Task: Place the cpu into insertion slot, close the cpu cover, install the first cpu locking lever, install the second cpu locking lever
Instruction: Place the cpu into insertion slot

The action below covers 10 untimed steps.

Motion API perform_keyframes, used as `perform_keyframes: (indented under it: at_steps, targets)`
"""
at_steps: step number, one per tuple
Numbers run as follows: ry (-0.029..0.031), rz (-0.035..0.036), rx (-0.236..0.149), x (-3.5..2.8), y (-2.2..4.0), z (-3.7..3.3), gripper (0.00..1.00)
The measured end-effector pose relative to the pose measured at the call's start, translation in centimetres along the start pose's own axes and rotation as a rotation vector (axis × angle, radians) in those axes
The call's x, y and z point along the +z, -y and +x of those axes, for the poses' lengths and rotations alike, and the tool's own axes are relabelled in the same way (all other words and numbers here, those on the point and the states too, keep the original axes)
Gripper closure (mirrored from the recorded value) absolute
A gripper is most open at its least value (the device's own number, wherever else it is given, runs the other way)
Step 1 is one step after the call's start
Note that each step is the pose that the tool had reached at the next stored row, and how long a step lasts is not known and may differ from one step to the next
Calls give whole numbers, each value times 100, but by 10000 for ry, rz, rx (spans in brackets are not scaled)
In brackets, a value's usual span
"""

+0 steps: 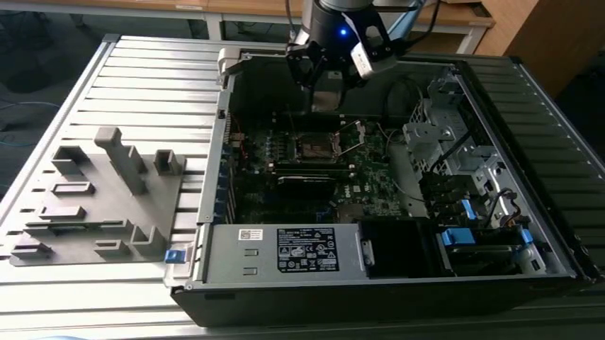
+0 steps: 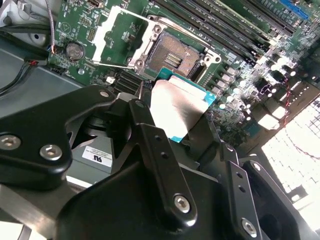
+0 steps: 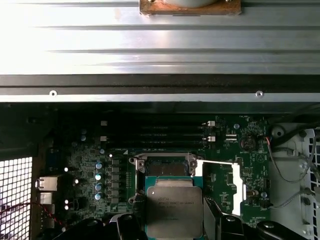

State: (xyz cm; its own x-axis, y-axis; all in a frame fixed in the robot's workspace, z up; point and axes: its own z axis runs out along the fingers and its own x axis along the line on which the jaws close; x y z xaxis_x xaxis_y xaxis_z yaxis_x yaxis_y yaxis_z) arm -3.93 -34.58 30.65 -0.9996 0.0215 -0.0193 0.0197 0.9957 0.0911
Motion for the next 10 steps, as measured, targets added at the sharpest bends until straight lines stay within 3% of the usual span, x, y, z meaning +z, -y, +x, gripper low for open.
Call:
perform_keyframes:
  at_steps: [10]
  targets:
    - [18,-3,0,20,2,9,46]
